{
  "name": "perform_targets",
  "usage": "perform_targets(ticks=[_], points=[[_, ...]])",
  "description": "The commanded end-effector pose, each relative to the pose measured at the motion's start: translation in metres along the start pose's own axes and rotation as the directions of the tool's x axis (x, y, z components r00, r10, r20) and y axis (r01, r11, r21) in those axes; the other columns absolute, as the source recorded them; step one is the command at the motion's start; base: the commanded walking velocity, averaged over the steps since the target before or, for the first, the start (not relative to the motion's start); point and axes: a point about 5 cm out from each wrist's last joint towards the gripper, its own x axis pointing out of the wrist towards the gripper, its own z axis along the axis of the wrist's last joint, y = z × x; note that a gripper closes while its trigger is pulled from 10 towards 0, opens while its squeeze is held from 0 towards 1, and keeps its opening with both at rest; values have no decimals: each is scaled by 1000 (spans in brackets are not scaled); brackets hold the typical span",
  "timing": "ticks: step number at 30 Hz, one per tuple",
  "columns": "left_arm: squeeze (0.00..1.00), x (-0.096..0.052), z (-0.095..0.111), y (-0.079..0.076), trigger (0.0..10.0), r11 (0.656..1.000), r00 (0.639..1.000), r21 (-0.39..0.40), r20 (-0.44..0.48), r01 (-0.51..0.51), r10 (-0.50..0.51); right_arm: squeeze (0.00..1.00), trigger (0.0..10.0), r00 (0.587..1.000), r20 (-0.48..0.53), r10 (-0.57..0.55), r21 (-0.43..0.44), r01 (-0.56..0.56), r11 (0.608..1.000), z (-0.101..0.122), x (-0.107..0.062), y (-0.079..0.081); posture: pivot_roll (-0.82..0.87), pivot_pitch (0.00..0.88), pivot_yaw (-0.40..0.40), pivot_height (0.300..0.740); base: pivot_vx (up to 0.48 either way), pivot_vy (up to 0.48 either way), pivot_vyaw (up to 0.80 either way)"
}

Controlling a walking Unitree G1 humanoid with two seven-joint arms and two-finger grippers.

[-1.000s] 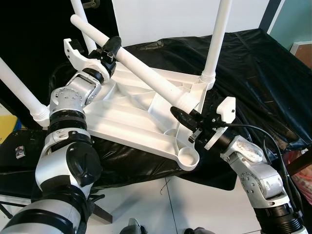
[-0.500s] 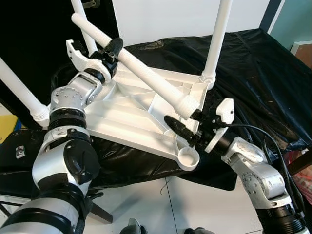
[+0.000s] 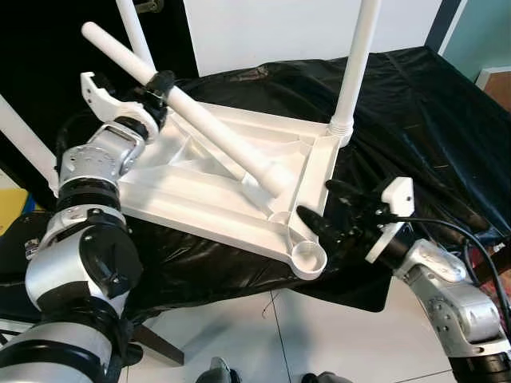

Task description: Building children table

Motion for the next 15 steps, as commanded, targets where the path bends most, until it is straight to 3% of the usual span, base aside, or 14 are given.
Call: perform_targets(ticks=[1, 4, 5, 8, 10, 13, 15], points=[[0, 2, 5, -7, 10000, 997, 998, 32, 8, 64, -65, 0, 10000, 1000, -11, -13, -4, 13, 1000, -1, -2, -3, -49, 88, 55, 740, 0, 0, 0], [0, 7, -5, -26, 10000, 973, 988, 176, -42, 151, -146, 0, 10000, 999, -9, -48, -23, 48, 999, 4, 6, -7, -45, 85, 54, 740, 0, 0, 0], [0, 7, -5, -26, 10000, 973, 988, 176, -42, 151, -146, 0, 10000, 999, -9, -48, -23, 48, 999, 4, 6, -7, -45, 85, 54, 740, 0, 0, 0], [0, 11, -20, -42, 10000, 939, 977, 272, -81, 213, -198, 0, 10000, 999, 10, -41, -18, 41, 999, 9, 16, -4, -39, 81, 50, 740, 0, 0, 0], [0, 11, -20, -42, 10000, 939, 977, 272, -81, 213, -198, 0, 10000, 999, 10, -41, -18, 41, 999, 9, 16, -4, -39, 81, 50, 740, 0, 0, 0], [0, 12, -36, -60, 10000, 893, 961, 355, -113, 278, -254, 0, 10000, 999, 34, 7, 5, -7, 1000, 13, 31, 6, -28, 74, 43, 740, 0, 0, 0], [0, 12, -36, -60, 10000, 893, 961, 355, -113, 278, -254, 0, 10000, 999, 34, 7, 5, -7, 1000, 13, 31, 6, -28, 74, 43, 740, 0, 0, 0]])
